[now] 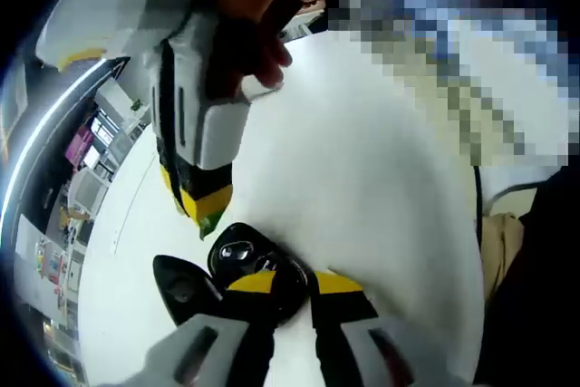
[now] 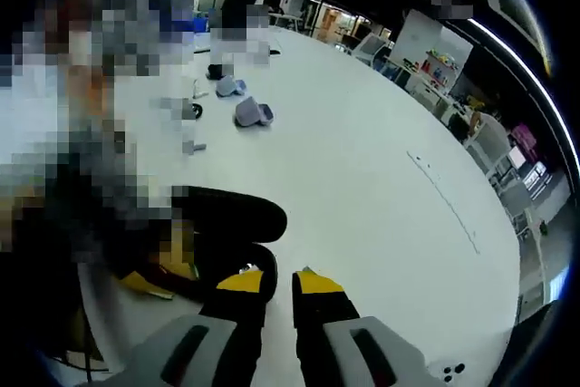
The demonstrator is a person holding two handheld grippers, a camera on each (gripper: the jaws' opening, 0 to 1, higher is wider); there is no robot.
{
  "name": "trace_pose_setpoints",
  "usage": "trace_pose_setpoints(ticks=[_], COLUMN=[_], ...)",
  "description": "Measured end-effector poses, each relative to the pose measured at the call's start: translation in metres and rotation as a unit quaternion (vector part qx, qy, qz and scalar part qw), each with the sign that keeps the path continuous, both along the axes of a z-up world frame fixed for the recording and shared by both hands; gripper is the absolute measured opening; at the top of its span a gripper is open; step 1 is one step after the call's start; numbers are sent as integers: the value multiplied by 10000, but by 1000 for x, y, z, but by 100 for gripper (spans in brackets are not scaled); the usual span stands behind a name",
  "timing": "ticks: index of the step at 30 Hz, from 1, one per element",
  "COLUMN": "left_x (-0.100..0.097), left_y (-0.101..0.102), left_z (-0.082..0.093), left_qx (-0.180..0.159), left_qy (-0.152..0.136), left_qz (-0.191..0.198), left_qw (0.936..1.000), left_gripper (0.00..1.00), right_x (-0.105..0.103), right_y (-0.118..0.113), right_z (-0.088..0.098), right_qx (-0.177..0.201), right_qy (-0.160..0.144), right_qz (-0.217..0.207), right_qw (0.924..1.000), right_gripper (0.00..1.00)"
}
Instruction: Pick up the earbuds from the table and place the earbuds into the earbud case
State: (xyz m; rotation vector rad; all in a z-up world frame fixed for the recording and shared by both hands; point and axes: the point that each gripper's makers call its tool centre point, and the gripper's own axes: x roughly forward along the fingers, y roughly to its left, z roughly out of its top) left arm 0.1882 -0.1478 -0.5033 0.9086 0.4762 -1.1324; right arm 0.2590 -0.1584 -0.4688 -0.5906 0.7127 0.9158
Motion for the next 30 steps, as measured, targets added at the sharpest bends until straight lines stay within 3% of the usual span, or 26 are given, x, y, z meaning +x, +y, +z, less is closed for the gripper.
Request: trace_pose_setpoints(ticks=[4, 7, 8, 9, 11, 14, 16, 23, 26, 28, 30], left_x=[0, -3, -3, -2, 5, 16, 22, 18, 3, 2, 20], left_y=[4, 10, 15, 19, 27, 40, 43, 59, 75, 101, 133], left_z=[0, -1, -1, -1, 0, -1, 0, 7, 23, 36, 51], left_qx=[-80, -245, -395, -456, -470, -457, -519, -768, -1242, -1540, -1743], left_qy=[71, 456, 745, 860, 818, 799, 779, 802, 1106, 1301, 1124], left_qz=[-175, -191, -58, 40, 152, 490, 579, 533, 378, 478, 871], left_qw=[9998, 9985, 9964, 9952, 9954, 9946, 9939, 9924, 9854, 9783, 9744], left_gripper=[16, 21, 23, 25, 26, 27, 28, 27, 26, 24, 24], right_x=[-5, -21, -25, -29, -31, -38, -46, -52, -54, -56, -59], right_y=[-2, 4, 7, 8, 7, 0, 4, 11, 14, 17, 17], right_z=[-13, -23, -23, -23, -24, -31, -30, -25, -19, -14, -10], right_qx=[58, 264, 343, 410, 496, 262, 386, 375, 466, 605, 698], right_qy=[267, 699, 742, 821, 921, 925, 989, 479, 243, 124, -44], right_qz=[209, 465, 616, 696, 629, 662, 733, 737, 712, 697, 691], right_qw=[9994, 9961, 9947, 9933, 9925, 9932, 9916, 9954, 9961, 9957, 9952], right_gripper=[11, 12, 12, 12, 12, 12, 13, 13, 13, 13, 13])
